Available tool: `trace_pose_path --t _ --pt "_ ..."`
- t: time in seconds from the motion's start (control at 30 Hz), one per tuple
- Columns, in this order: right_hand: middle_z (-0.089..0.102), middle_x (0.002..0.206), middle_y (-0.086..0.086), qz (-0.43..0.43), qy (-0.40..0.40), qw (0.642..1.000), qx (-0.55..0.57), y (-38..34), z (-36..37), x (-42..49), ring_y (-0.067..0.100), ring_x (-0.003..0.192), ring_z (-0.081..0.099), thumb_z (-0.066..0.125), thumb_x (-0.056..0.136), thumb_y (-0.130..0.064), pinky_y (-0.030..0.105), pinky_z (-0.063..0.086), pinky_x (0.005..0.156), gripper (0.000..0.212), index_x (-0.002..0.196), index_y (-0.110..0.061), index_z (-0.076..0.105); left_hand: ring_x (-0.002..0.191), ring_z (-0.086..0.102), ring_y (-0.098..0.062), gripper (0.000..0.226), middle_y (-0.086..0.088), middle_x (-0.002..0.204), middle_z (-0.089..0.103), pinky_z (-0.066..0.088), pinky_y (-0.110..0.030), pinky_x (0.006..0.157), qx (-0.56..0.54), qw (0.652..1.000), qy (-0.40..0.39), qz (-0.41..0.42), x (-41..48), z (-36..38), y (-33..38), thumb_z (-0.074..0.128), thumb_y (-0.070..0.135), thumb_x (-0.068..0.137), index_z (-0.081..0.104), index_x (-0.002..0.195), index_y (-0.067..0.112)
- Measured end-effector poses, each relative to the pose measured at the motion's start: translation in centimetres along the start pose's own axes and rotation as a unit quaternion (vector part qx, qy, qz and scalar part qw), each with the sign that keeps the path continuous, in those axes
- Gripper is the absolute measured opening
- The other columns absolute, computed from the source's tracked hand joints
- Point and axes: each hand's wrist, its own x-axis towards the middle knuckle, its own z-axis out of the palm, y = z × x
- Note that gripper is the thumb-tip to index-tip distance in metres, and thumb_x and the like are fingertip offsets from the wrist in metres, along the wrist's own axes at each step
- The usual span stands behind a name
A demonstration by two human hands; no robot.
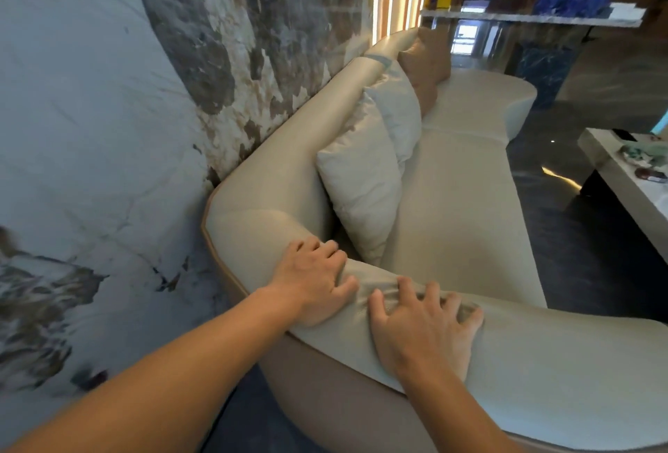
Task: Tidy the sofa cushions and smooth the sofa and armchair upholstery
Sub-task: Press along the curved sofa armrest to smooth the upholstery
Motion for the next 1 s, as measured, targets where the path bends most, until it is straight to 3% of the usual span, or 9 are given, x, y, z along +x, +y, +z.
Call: trace_pose_path --t 0.07,0.17,0.23,0.33,0.5,0.63,0.73,0.87,1.0 --pt "0.054 0.133 0.003 0.003 0.004 1.000 -0.010 0.0 -0.3 -0.3 0.032 0.127 0.041 0.005 0.081 -0.071 0.061 0.018 0.108 0.073 0.130 -0.039 0.049 0.114 0.042 -0.029 0.075 -0.007 0.121 0.051 0.032 -0.045 0.099 0.018 0.999 -0.032 0.028 0.9 -0.6 0.7 0.013 0.066 0.083 0.059 0.118 0.020" --pt "0.054 0.133 0.005 0.006 0.007 1.000 -0.027 -0.3 -0.4 -0.3 0.033 0.126 0.043 0.004 0.081 -0.074 0.059 0.023 0.108 0.074 0.129 -0.038 0.049 0.125 0.043 -0.030 0.072 -0.009 0.131 0.051 0.025 -0.048 0.111 -0.014 0.996 -0.082 0.038 1.9 -0.3 0.9 0.018 0.066 0.085 0.058 0.126 0.021" --pt "0.054 0.132 0.006 0.017 0.013 0.999 -0.025 -0.3 -0.3 -0.2 0.034 0.125 0.044 0.005 0.082 -0.074 0.058 0.024 0.108 0.073 0.128 -0.038 0.049 0.125 0.047 -0.030 0.072 -0.009 0.132 0.056 0.028 -0.050 0.107 -0.011 0.994 -0.098 0.050 2.3 0.1 0.7 0.016 0.066 0.084 0.056 0.123 0.022" --pt "0.056 0.128 0.006 0.025 0.019 0.999 -0.022 -0.4 -0.2 -0.4 0.034 0.124 0.045 0.009 0.082 -0.073 0.056 0.026 0.107 0.067 0.120 -0.038 0.051 0.120 0.047 -0.032 0.070 -0.008 0.131 0.056 0.031 -0.051 0.098 -0.011 0.994 -0.090 0.066 2.7 0.7 0.4 0.014 0.067 0.082 0.053 0.120 0.023" --pt "0.055 0.125 0.008 0.063 0.034 0.997 -0.005 -1.5 -0.4 -0.8 0.035 0.120 0.046 0.011 0.081 -0.069 0.054 0.030 0.102 0.065 0.118 -0.036 0.052 0.125 0.045 -0.032 0.081 -0.006 0.134 0.056 0.029 -0.053 0.100 -0.008 0.992 -0.053 0.118 2.5 1.2 -0.3 0.005 0.069 0.074 0.054 0.119 0.023" --pt "0.054 0.125 0.010 0.086 0.016 0.996 -0.022 -3.8 -0.3 -1.5 0.035 0.119 0.044 0.006 0.081 -0.064 0.055 0.029 0.102 0.064 0.115 -0.033 0.051 0.121 0.047 -0.032 0.075 -0.006 0.130 0.058 0.030 -0.053 0.098 -0.030 0.988 -0.031 0.147 1.8 1.0 -2.3 0.008 0.068 0.077 0.055 0.116 0.024" --pt "0.050 0.132 0.014 0.098 -0.008 0.995 -0.025 -4.5 0.2 -1.4 0.037 0.126 0.039 0.015 0.090 -0.055 0.059 0.023 0.106 0.053 0.119 -0.029 0.050 0.116 0.049 -0.031 0.069 -0.005 0.124 0.060 0.033 -0.051 0.096 -0.035 0.987 -0.016 0.155 1.4 1.2 -2.8 0.011 0.067 0.077 0.055 0.109 0.026" --pt "0.022 0.163 0.016 0.044 -0.081 0.996 0.017 -3.6 -0.3 -2.0 0.042 0.149 0.011 0.015 0.096 -0.056 0.064 0.001 0.117 0.062 0.152 -0.033 0.028 0.115 0.052 -0.033 0.059 -0.007 0.122 0.060 0.038 -0.049 0.094 0.020 0.989 -0.032 0.142 0.9 0.1 -2.4 0.016 0.063 0.085 0.054 0.111 0.025" --pt "-0.011 0.169 0.005 -0.054 -0.085 0.994 0.041 -0.2 -1.0 -8.6 0.032 0.153 -0.016 0.021 0.099 -0.057 0.059 -0.012 0.119 0.064 0.158 -0.039 0.000 0.118 0.053 -0.036 0.044 -0.012 0.128 0.059 0.042 -0.043 0.098 0.054 0.997 -0.038 0.045 -1.6 -1.7 1.2 0.022 0.042 0.101 0.052 0.122 0.018"
